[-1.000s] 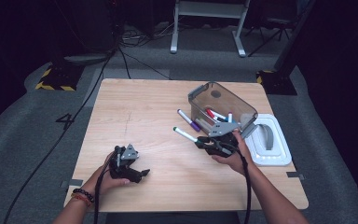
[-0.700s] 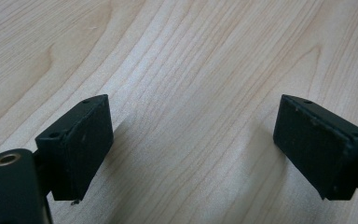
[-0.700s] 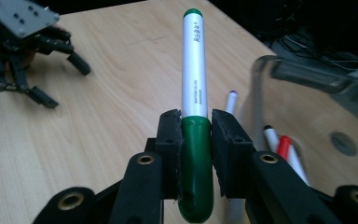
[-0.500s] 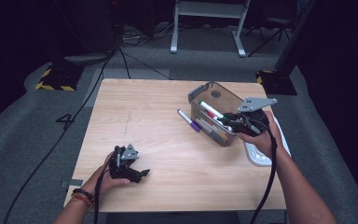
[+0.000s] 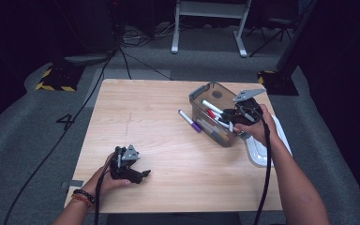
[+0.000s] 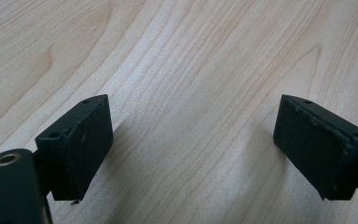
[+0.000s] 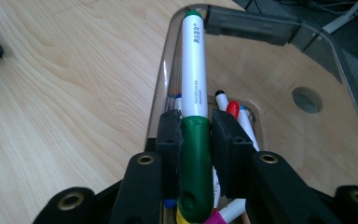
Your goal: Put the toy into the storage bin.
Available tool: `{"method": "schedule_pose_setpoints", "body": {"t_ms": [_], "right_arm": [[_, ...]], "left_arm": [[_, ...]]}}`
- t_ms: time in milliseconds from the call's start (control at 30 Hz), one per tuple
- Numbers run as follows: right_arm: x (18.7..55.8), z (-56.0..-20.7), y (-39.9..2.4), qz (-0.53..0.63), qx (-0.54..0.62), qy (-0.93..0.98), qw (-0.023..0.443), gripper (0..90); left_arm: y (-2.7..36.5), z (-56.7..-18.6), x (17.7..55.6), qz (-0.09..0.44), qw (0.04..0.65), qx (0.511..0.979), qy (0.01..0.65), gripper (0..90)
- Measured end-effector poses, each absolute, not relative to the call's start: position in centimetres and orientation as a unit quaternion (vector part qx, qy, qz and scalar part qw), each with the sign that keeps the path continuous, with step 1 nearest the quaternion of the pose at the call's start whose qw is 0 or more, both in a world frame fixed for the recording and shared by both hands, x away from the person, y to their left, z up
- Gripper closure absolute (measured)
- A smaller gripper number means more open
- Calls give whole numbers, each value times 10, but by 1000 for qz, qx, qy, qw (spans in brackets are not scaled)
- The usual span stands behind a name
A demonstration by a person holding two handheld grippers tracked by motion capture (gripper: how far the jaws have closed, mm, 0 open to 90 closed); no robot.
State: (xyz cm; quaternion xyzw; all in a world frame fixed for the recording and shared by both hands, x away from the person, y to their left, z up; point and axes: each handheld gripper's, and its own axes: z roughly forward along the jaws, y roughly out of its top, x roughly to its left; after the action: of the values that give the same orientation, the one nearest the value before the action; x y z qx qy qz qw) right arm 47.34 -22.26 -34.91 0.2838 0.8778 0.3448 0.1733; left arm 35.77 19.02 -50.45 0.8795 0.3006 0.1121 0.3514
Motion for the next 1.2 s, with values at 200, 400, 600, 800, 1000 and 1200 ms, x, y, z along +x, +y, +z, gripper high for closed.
{"method": "schedule_pose_setpoints", "body": {"t_ms": [200,400,600,800,1000,1200], "right_arm": [[493,-364,-222,313,306,884,163,737],[505,-375,-216,295,315,889,151,737],[506,-381,-206,270,301,904,137,736],[511,-386,-206,247,303,914,106,739],[509,-385,-209,260,313,907,108,642],[495,-371,-213,306,328,880,157,438]], "left_arm": [[190,-505,358,112,352,880,299,123],[190,-505,358,112,351,880,299,123],[190,-505,358,111,352,880,299,123],[190,-505,358,111,351,880,299,123],[190,-505,358,111,352,880,299,123],[190,-505,358,111,352,880,299,123]]}}
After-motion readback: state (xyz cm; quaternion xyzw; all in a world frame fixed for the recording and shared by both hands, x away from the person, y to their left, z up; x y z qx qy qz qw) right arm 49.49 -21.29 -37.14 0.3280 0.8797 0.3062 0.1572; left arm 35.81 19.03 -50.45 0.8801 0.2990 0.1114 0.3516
